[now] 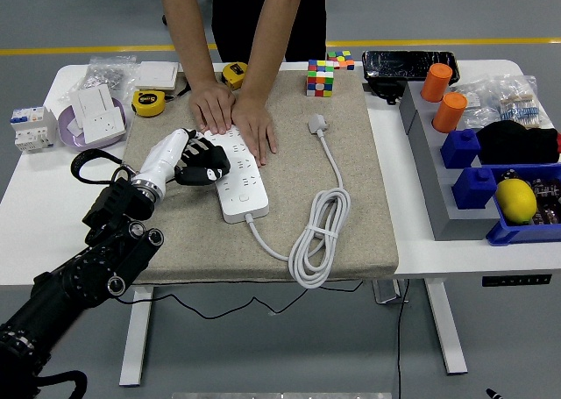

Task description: Pick up the plug,place it near the board,insert it into the board,press the button

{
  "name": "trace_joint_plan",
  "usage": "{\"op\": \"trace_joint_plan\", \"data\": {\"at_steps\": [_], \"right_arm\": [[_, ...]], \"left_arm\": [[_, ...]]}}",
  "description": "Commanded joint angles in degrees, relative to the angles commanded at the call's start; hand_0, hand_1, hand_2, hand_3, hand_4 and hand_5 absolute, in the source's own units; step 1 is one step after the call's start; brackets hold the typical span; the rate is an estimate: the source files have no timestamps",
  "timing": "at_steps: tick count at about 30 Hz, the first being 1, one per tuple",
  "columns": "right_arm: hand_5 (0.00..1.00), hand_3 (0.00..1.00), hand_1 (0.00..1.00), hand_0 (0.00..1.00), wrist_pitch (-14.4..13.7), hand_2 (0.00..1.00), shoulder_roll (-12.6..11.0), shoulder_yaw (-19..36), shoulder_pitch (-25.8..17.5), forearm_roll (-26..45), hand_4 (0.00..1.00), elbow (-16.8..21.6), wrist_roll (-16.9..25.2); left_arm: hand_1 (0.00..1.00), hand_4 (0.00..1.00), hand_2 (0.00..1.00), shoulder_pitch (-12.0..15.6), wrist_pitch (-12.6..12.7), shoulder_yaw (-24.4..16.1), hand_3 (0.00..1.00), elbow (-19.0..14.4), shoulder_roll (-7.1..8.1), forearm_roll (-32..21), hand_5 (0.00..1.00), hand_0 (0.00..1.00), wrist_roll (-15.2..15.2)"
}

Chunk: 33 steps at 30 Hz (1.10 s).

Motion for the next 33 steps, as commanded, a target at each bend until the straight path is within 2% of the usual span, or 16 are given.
{"op": "trace_joint_plan", "data": {"at_steps": [4,14,17,18,23,24,29,30,33], "right_arm": [[0.884,0.774,0.733,0.821,-0.01,0.741,0.00,0.08,0.02,0.00,0.998,0.00,-0.03],[0.883,0.774,0.733,0.820,-0.07,0.741,0.05,0.20,-0.05,0.27,0.998,0.00,0.00],[0.883,0.774,0.733,0.820,-0.08,0.741,0.00,0.25,-0.09,0.22,0.998,0.00,-0.01],[0.884,0.773,0.733,0.822,-0.08,0.742,-0.02,0.26,-0.10,0.20,0.998,0.00,0.00],[0.884,0.773,0.733,0.822,-0.06,0.742,0.00,0.14,-0.13,0.23,0.998,0.00,0.02],[0.884,0.773,0.733,0.822,-0.06,0.741,0.01,0.12,-0.13,0.23,0.998,0.00,0.03],[0.884,0.773,0.733,0.822,-0.06,0.741,0.04,-0.05,-0.02,0.29,0.998,0.00,0.06],[0.884,0.774,0.733,0.822,-0.06,0.741,0.03,-0.11,0.00,0.30,0.998,0.00,0.08],[0.884,0.774,0.733,0.822,-0.07,0.741,-0.02,0.06,-0.07,0.11,0.998,0.00,0.01]], "left_arm": [[0.348,0.577,0.353,-0.14,-0.57,-0.25,0.414,-1.38,0.81,0.98,0.126,0.472,0.37],[0.377,0.558,0.364,0.62,-1.92,-1.43,0.416,-6.81,4.19,2.61,0.119,0.478,1.37],[0.377,0.558,0.364,0.81,-2.41,-2.00,0.416,-6.61,5.13,3.79,0.119,0.478,1.75],[0.410,0.564,0.383,0.86,-2.53,-2.08,0.423,-6.23,5.36,3.92,0.129,0.492,1.82],[0.410,0.564,0.383,1.57,-2.87,-1.99,0.423,-4.49,5.63,3.52,0.129,0.492,1.61],[0.487,0.610,0.433,1.72,-2.92,-1.87,0.450,-4.34,5.55,3.43,0.143,0.522,1.55],[0.487,0.610,0.433,2.02,-3.92,-1.37,0.450,-3.18,5.21,2.28,0.143,0.522,2.03],[0.761,0.871,0.605,2.03,-4.51,-1.44,0.518,-2.88,5.23,1.91,0.300,0.745,2.51],[0.761,0.871,0.605,2.07,-5.51,-1.65,0.518,-2.44,5.40,1.72,0.300,0.745,3.40]]}}
